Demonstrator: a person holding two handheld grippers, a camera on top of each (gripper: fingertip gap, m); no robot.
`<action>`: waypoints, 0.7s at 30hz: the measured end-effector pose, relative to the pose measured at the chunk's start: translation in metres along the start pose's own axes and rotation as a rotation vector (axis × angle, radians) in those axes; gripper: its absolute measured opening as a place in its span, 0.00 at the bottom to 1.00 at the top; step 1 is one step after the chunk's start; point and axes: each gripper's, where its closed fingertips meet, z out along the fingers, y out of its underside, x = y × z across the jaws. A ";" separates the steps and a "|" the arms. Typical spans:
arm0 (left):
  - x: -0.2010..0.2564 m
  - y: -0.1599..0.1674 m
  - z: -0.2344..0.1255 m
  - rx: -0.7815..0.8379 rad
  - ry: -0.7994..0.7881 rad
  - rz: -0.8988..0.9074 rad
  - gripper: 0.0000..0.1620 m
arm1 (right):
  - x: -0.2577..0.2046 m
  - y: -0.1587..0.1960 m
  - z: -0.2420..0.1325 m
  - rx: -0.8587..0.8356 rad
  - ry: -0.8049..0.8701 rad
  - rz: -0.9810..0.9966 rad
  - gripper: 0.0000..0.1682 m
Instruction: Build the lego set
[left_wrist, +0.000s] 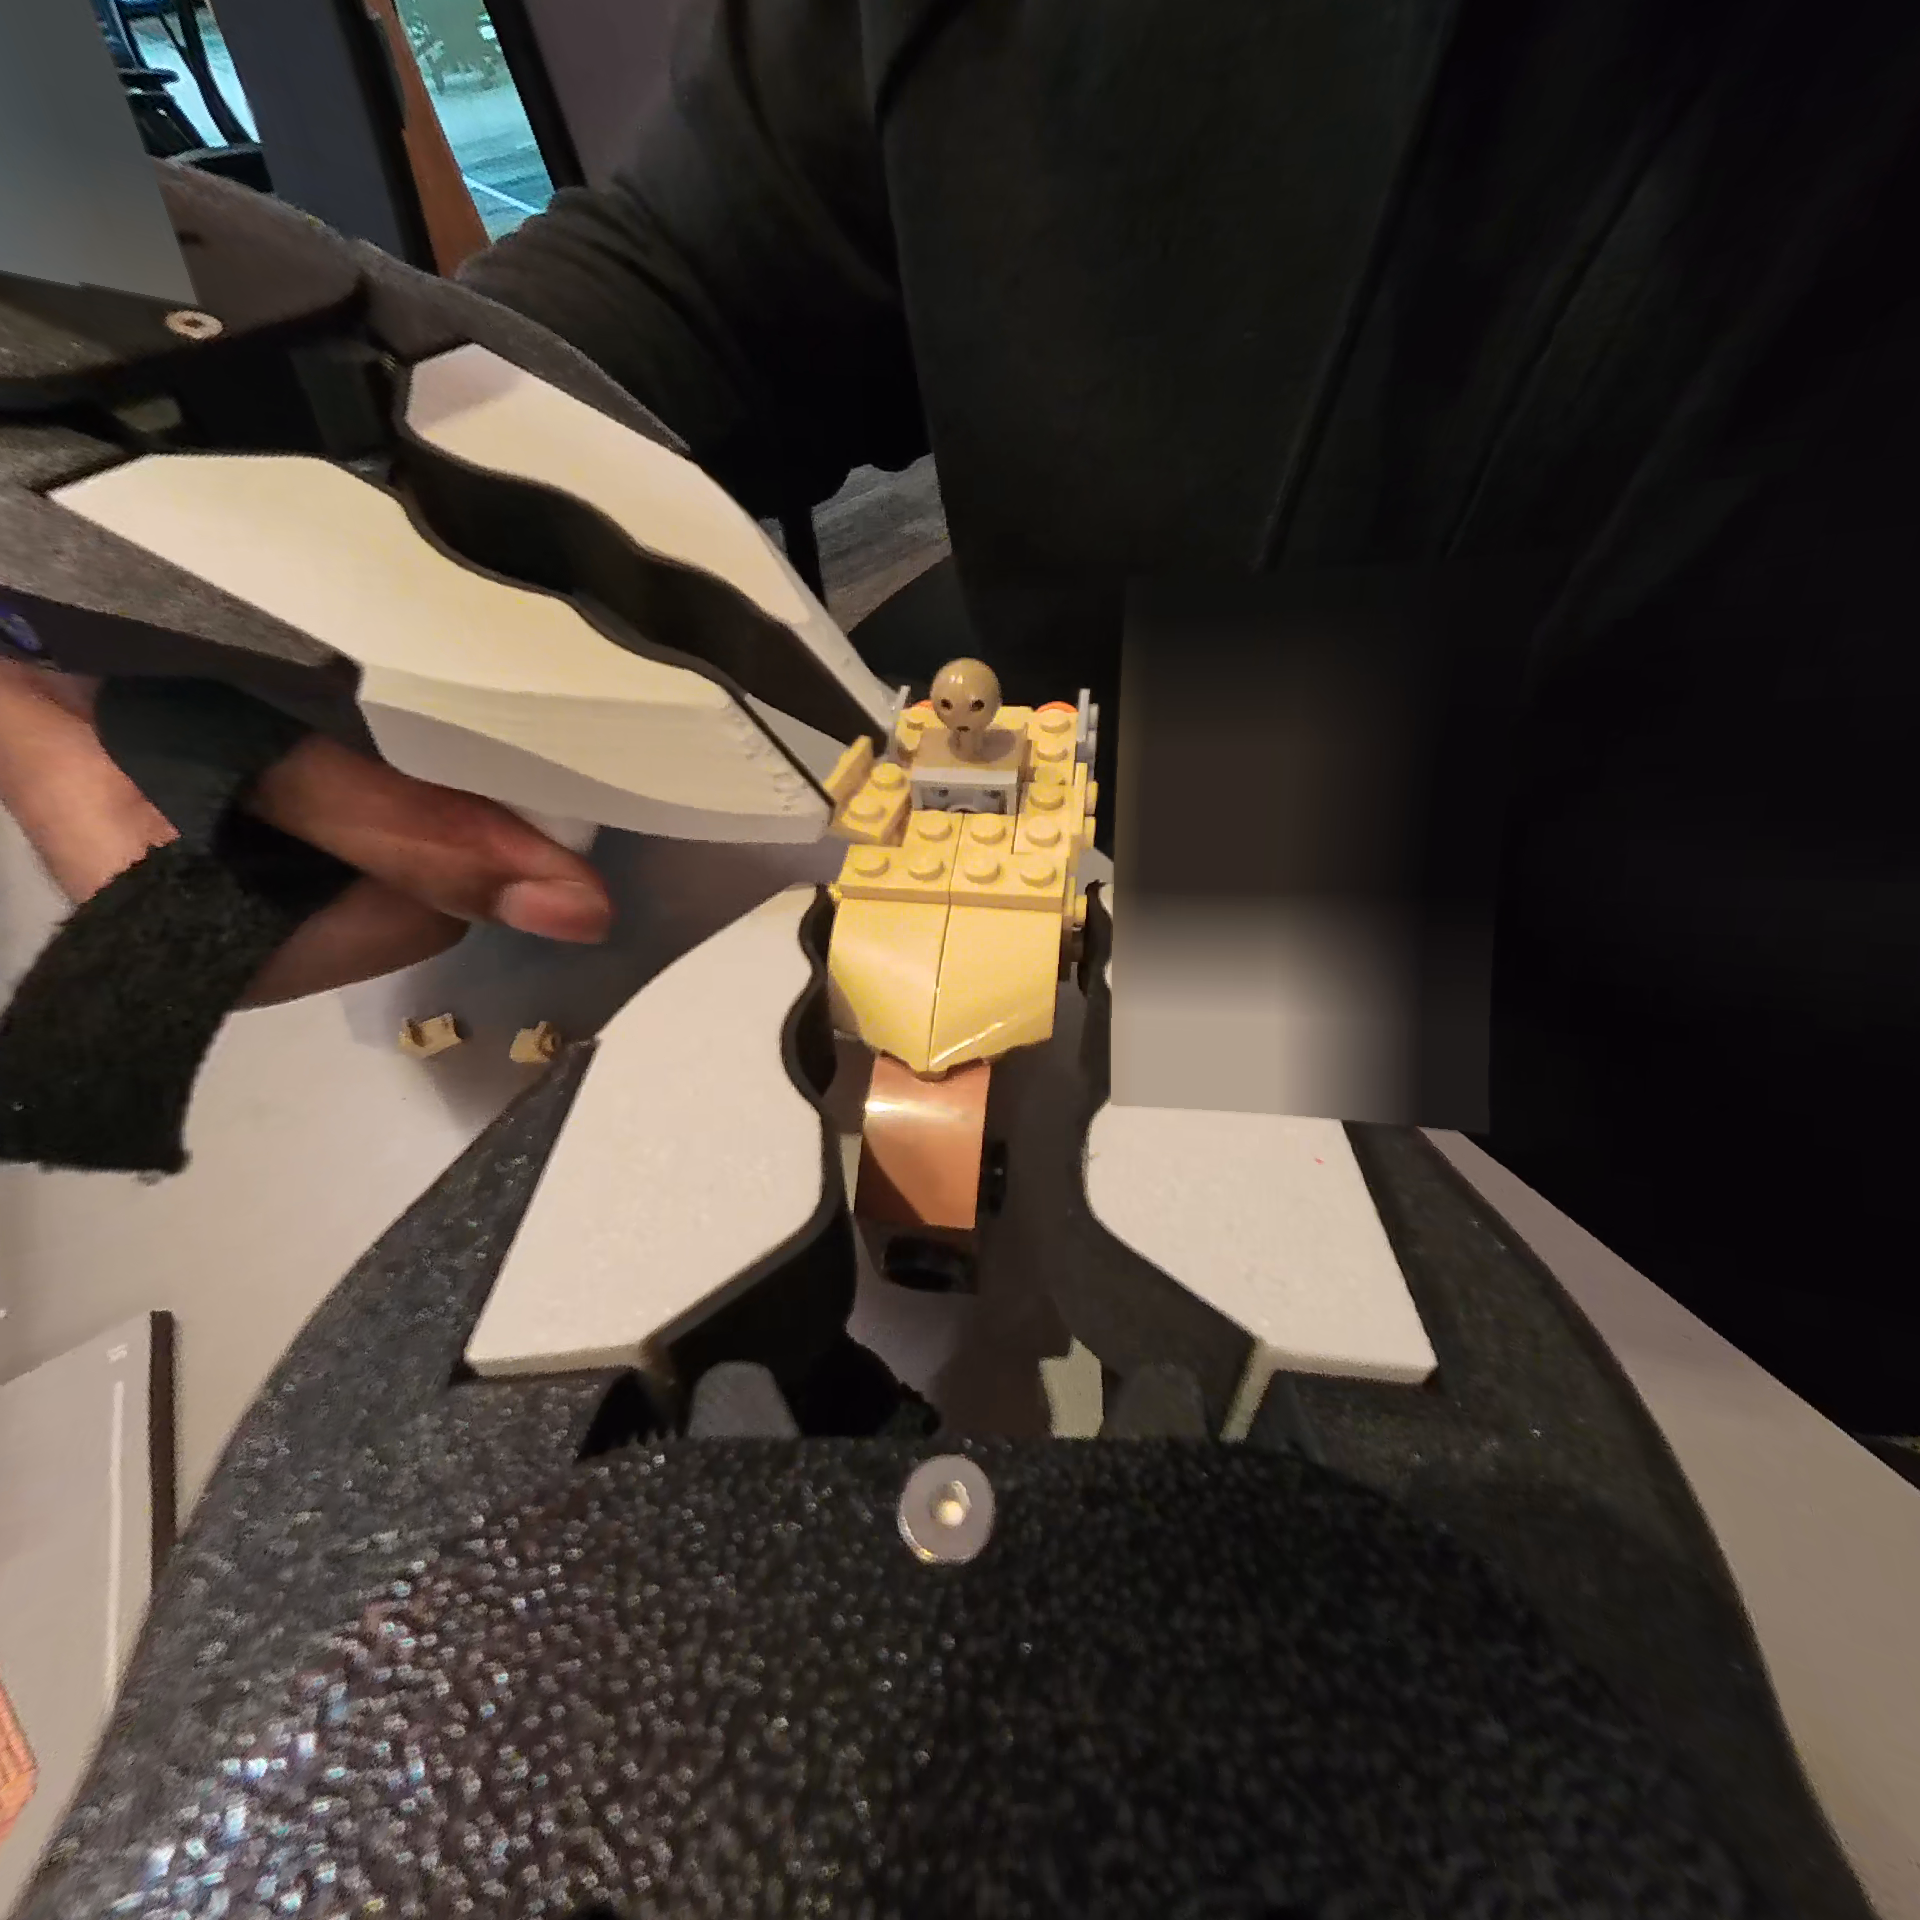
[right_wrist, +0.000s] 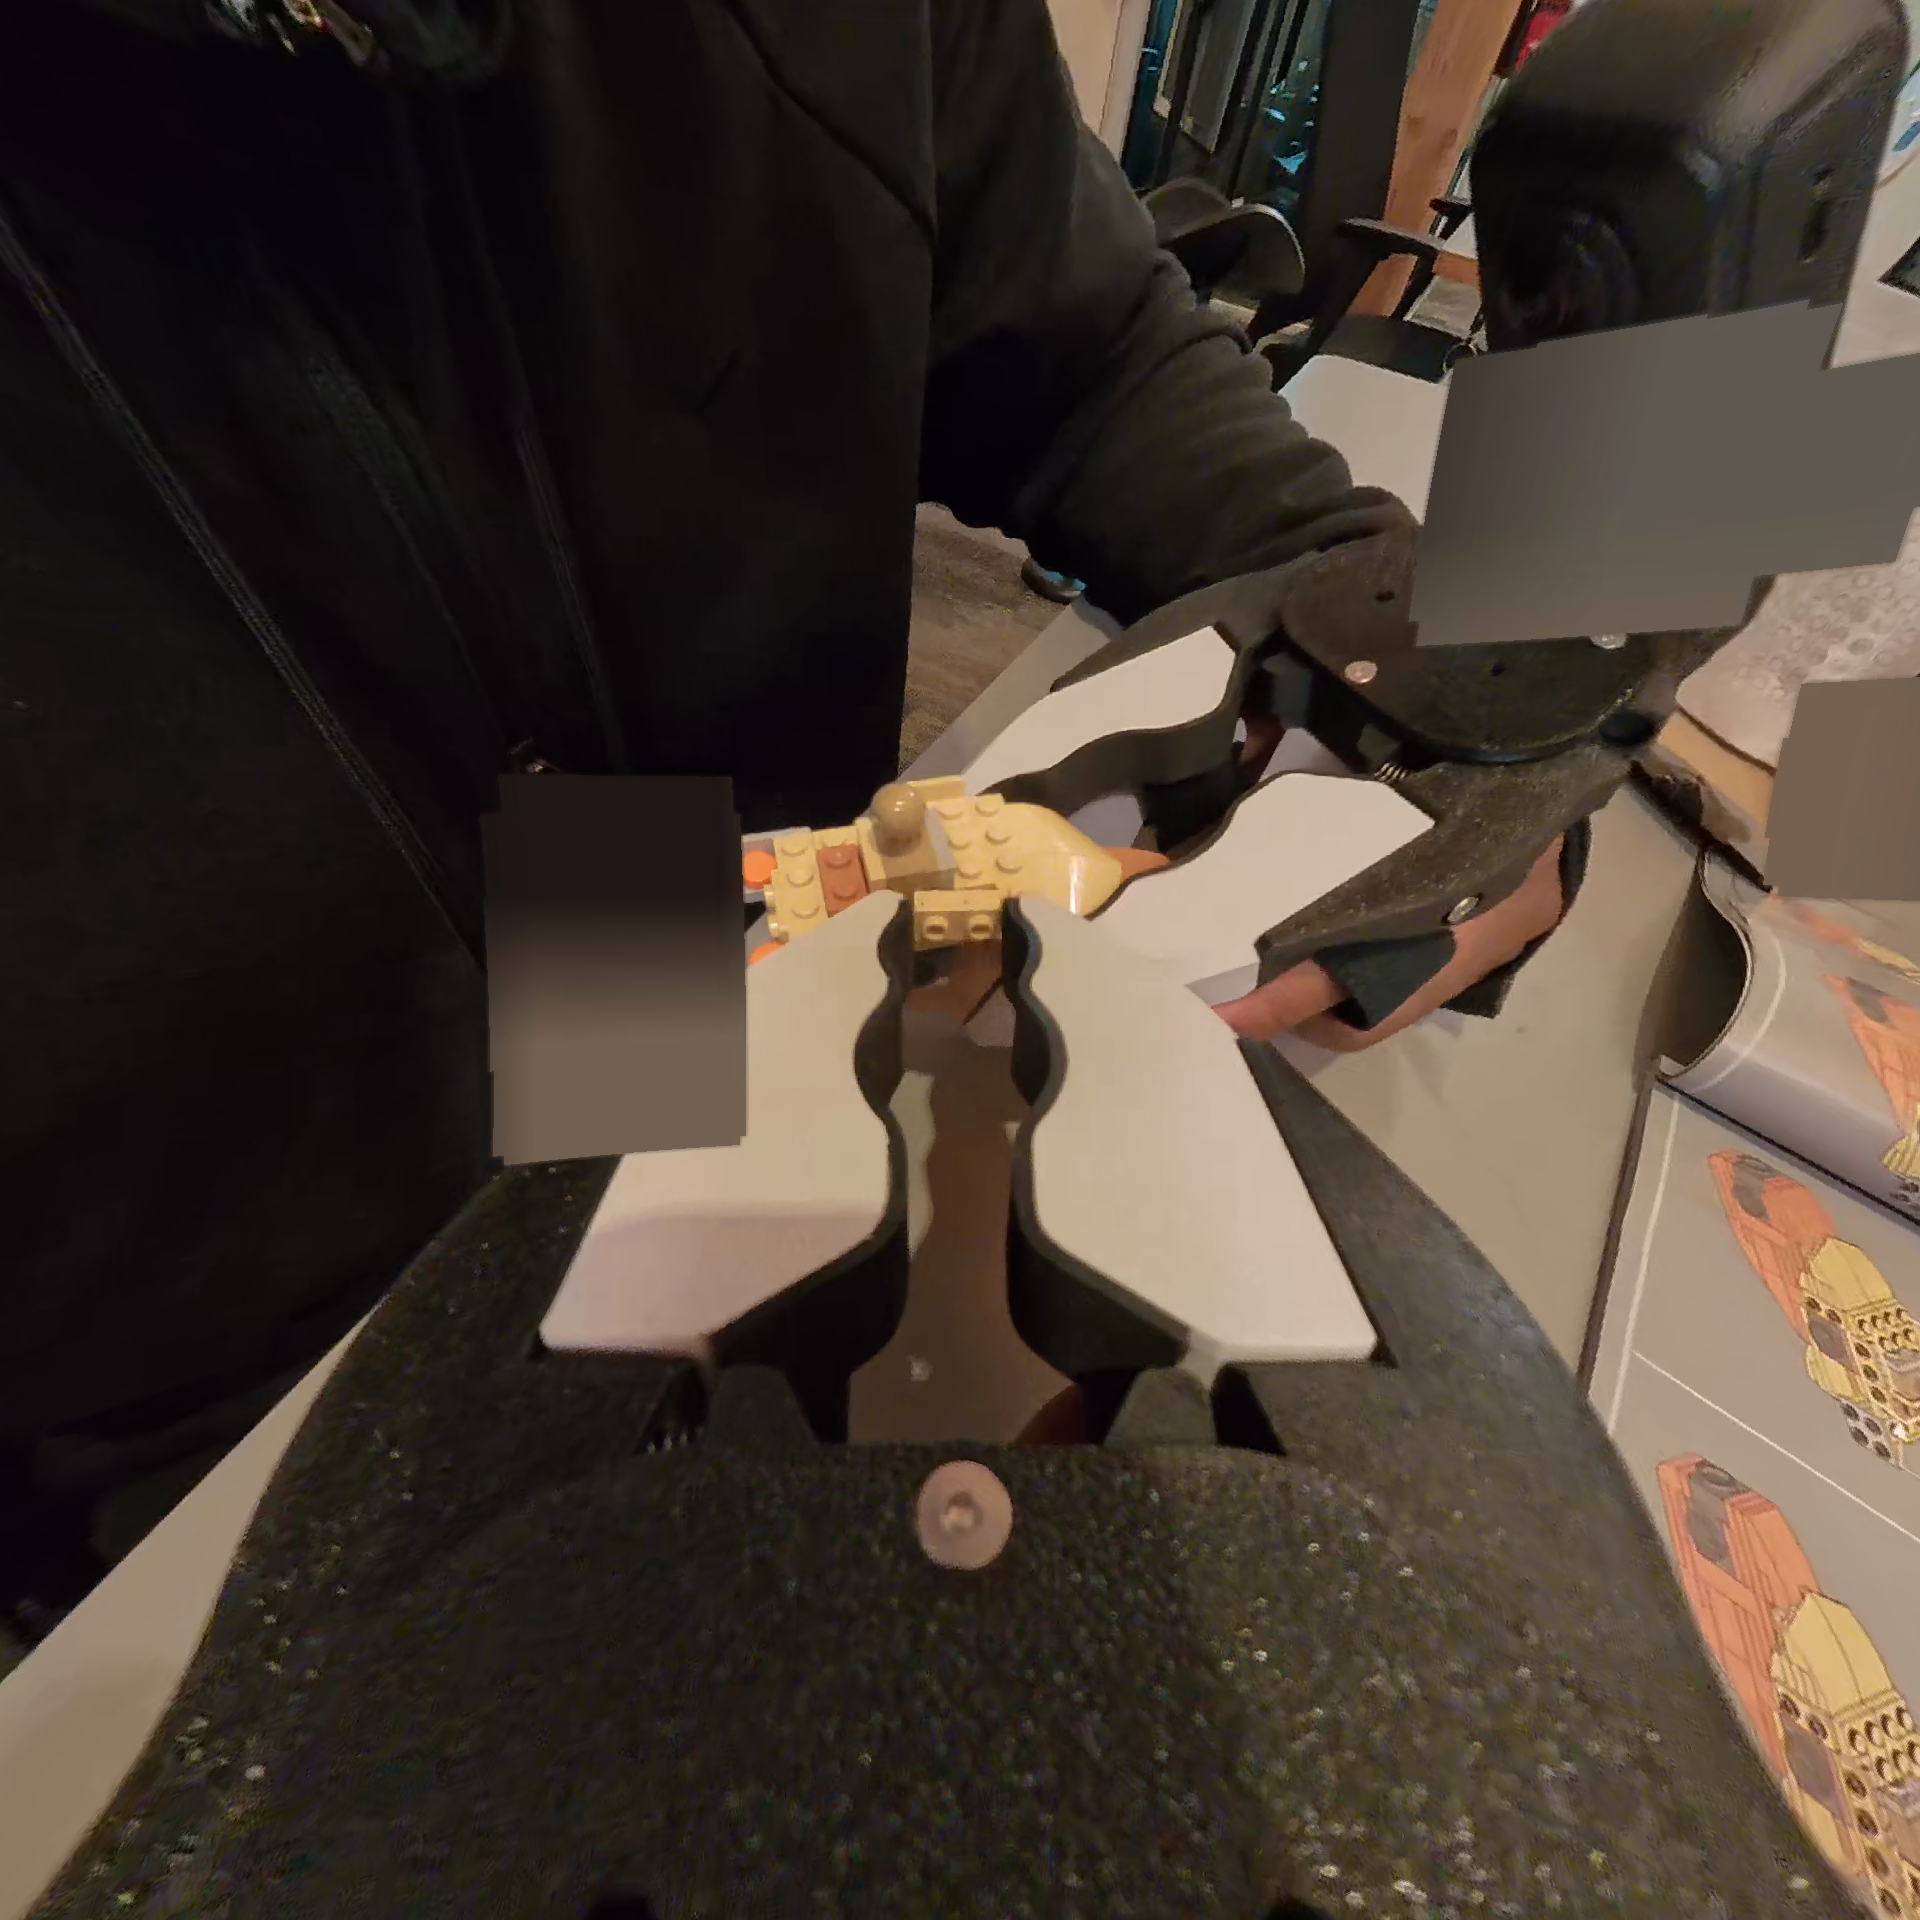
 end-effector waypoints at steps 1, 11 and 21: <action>0.001 0.000 0.000 0.000 0.007 0.005 0.28 | -0.001 0.000 0.001 -0.001 -0.006 -0.001 0.09; 0.005 -0.004 0.000 0.028 0.037 0.027 0.27 | -0.002 -0.003 0.003 -0.008 -0.016 -0.012 0.09; 0.007 -0.005 0.001 0.030 0.058 0.036 0.27 | -0.005 -0.005 0.005 -0.003 -0.015 -0.029 0.09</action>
